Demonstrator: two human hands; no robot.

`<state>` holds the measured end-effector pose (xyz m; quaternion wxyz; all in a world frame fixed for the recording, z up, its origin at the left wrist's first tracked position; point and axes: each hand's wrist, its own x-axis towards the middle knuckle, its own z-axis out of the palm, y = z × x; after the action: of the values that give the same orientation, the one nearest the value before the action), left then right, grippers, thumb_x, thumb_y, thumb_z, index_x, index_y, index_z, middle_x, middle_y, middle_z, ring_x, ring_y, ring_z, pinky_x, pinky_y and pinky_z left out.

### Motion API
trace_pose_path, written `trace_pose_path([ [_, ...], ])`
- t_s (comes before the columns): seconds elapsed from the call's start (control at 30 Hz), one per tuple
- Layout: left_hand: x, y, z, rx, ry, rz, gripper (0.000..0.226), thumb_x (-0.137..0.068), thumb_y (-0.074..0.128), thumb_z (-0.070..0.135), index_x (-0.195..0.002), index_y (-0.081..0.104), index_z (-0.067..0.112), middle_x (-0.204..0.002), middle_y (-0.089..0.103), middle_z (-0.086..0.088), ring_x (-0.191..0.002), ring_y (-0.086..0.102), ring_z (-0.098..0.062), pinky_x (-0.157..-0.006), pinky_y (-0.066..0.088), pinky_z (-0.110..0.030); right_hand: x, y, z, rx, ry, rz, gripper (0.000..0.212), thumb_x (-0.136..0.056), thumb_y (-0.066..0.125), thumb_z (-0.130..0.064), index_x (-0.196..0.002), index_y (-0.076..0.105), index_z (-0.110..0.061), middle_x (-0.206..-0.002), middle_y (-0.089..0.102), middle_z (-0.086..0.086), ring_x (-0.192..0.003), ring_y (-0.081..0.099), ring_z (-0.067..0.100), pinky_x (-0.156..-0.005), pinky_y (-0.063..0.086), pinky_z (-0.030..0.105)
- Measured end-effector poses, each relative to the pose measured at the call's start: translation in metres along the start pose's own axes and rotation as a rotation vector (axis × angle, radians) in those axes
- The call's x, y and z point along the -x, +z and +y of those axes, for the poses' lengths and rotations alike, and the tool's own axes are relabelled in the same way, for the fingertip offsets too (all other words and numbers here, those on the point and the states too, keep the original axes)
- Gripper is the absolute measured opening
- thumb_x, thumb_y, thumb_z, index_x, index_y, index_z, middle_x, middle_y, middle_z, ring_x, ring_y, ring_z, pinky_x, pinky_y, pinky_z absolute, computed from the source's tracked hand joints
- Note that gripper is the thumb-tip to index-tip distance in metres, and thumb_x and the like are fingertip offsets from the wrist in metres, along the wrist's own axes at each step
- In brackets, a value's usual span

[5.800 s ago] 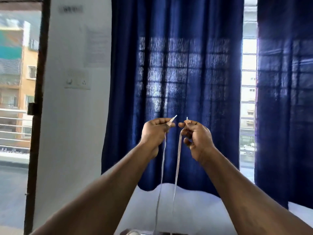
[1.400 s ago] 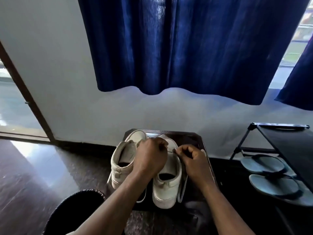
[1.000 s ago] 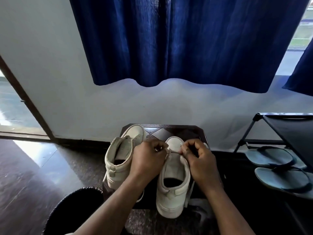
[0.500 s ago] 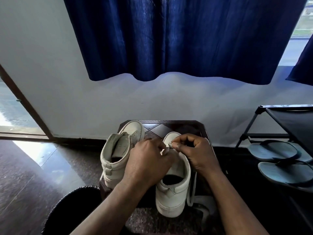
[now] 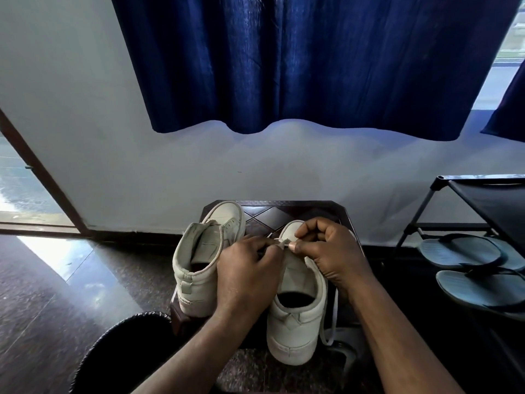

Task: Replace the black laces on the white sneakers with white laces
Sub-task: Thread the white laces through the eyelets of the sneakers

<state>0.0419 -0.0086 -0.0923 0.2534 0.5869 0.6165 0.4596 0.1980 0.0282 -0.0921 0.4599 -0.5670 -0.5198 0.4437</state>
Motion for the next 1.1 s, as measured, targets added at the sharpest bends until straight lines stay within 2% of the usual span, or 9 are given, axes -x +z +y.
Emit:
trace_pose_path([
  [0.2,-0.002,0.006,0.008,0.029,0.063,-0.027,0.028,-0.08,0.057,0.022,-0.053,0.056,0.03,-0.052,0.049,0.009,-0.05,0.041,-0.005,-0.055,0.031,-0.027,0.004,-0.007,0.002,0.029,-0.029,0.027,0.026,-0.075,0.082,0.006,-0.077,0.067,-0.015,-0.061,0.062,-0.006,-0.055,0.054,0.004,-0.057,0.047,0.018],
  [0.3,-0.007,0.013,0.009,0.04,0.033,-0.041,0.022,-0.079,0.057,0.023,-0.058,0.056,0.018,-0.054,0.052,0.004,-0.052,0.043,-0.008,-0.054,0.041,-0.034,0.004,-0.015,0.0,0.032,-0.033,0.018,0.027,-0.075,0.082,0.008,-0.077,0.066,-0.013,-0.061,0.061,-0.005,-0.056,0.053,0.005,-0.057,0.047,0.018],
  [0.47,-0.012,0.021,0.013,0.042,0.02,-0.102,0.032,-0.075,0.054,0.033,-0.075,0.073,0.008,-0.077,0.073,-0.004,-0.078,0.069,-0.025,-0.072,0.056,-0.048,0.004,-0.022,0.004,0.045,-0.024,0.114,0.026,-0.072,0.084,0.003,-0.072,0.067,-0.017,-0.061,0.061,-0.003,-0.059,0.055,0.01,-0.064,0.048,0.027],
  [0.63,-0.015,0.024,0.01,0.07,-0.032,-0.121,0.019,-0.075,0.055,0.034,-0.067,0.07,0.024,-0.07,0.063,-0.006,-0.068,0.052,-0.01,-0.072,0.055,-0.05,0.005,-0.025,0.003,0.038,-0.047,0.071,0.026,-0.074,0.082,0.007,-0.073,0.065,-0.014,-0.058,0.059,-0.01,-0.057,0.053,0.007,-0.061,0.047,0.021],
  [0.73,-0.015,0.026,0.007,0.108,-0.081,-0.111,0.026,-0.075,0.057,0.033,-0.068,0.065,0.009,-0.071,0.061,-0.007,-0.069,0.048,-0.009,-0.07,0.054,-0.052,0.005,-0.027,0.002,0.028,-0.057,0.031,0.027,-0.075,0.081,0.01,-0.075,0.065,-0.011,-0.055,0.058,-0.013,-0.053,0.051,0.003,-0.056,0.044,0.015],
  [0.83,-0.013,0.025,0.01,0.131,-0.101,-0.113,0.021,-0.074,0.06,0.035,-0.067,0.068,0.016,-0.07,0.061,-0.004,-0.07,0.051,-0.009,-0.074,0.055,-0.052,0.004,-0.024,0.003,0.058,-0.071,0.052,0.026,-0.074,0.082,0.008,-0.073,0.065,-0.013,-0.054,0.06,-0.014,-0.053,0.053,0.001,-0.057,0.045,0.016],
  [0.97,-0.011,0.021,0.013,0.129,-0.079,-0.085,0.043,-0.086,0.062,0.047,-0.077,0.072,0.005,-0.07,0.065,-0.015,-0.062,0.053,-0.012,-0.068,0.053,-0.047,0.004,-0.02,0.006,0.076,-0.092,0.119,0.028,-0.073,0.085,0.002,-0.07,0.065,-0.019,-0.058,0.067,-0.013,-0.058,0.061,0.003,-0.062,0.05,0.018],
  [1.03,-0.016,0.019,0.012,0.255,-0.199,-0.138,0.042,-0.094,0.064,0.048,-0.081,0.079,0.012,-0.072,0.075,-0.005,-0.073,0.071,-0.021,-0.077,0.058,-0.044,0.004,-0.021,0.007,0.04,-0.09,0.095,0.028,-0.074,0.085,0.003,-0.072,0.066,-0.017,-0.062,0.07,-0.011,-0.06,0.063,0.002,-0.064,0.05,0.018],
  [1.1,-0.021,0.021,0.008,0.402,-0.355,-0.212,0.026,-0.098,0.068,0.03,-0.083,0.082,0.014,-0.085,0.079,-0.01,-0.085,0.075,-0.029,-0.086,0.058,-0.043,0.004,-0.021,0.007,0.028,-0.088,0.077,0.026,-0.076,0.086,0.002,-0.074,0.067,-0.016,-0.064,0.071,-0.009,-0.06,0.064,0.0,-0.063,0.049,0.015],
])
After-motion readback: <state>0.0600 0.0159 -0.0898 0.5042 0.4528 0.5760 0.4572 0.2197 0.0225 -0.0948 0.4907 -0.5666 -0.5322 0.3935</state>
